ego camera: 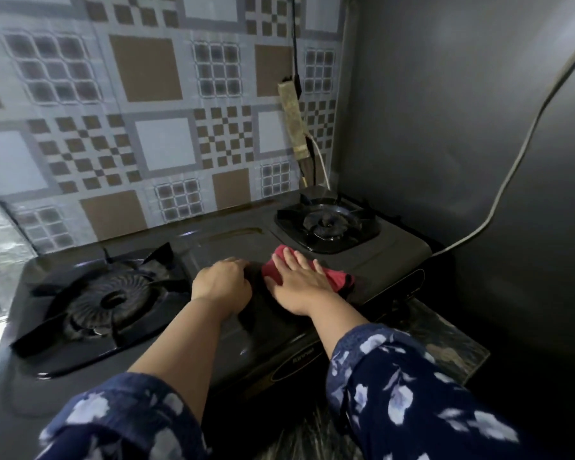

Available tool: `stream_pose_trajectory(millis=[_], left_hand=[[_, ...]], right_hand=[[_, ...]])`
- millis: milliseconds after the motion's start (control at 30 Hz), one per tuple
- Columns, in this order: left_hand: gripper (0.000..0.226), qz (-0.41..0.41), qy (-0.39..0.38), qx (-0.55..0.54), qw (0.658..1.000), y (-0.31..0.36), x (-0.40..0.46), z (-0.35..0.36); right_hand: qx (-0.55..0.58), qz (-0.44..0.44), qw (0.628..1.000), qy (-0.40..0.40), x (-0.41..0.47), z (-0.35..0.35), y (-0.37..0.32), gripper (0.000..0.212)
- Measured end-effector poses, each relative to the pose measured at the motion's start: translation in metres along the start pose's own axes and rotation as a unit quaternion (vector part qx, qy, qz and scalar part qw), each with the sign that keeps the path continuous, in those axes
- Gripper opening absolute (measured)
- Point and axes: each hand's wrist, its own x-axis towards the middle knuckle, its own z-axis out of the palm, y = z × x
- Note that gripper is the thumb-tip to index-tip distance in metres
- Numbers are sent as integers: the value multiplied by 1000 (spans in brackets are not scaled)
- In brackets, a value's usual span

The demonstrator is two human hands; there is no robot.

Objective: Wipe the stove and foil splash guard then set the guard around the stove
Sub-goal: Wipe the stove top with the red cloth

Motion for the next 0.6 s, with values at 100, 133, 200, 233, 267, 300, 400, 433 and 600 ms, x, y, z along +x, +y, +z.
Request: stream_pose_trajectory(millis=[100,133,200,233,267,300,400,433,600], left_hand=[[41,-8,11,-3,1000,-14,3,-4],[41,-10,13,-5,1000,-19,4,-5],[42,-14,16,-8,1000,-28,8,-6],[43,-18,19,-9,1000,-33,11,-6],[44,-19,21,-10,1000,-36,13,-7],[45,-20,22,-11,999,-38,16,-7],[47,-31,33,-5,999,-41,26,-9],[48,-35,36,-2,999,-42,30,-8],[52,-62,51,5,997,-50,59,-4]], right_hand=[[-12,11,1000,-2,22,0,-15,67],[-17,4,1000,-5,28,1,-21,67],[-24,-8,1000,-9,40,2,-31,67],[-24,-14,1000,-10,47,2,-36,67],[-22,-18,1000,-9,53,2,-39,67],[-20,-20,1000,-9,57,2,-41,68],[-24,-35,999,-6,77,3,-44,68],[-25,-39,999,-4,84,2,-44,68],[-12,-50,999,5,127,-1,-46,70]])
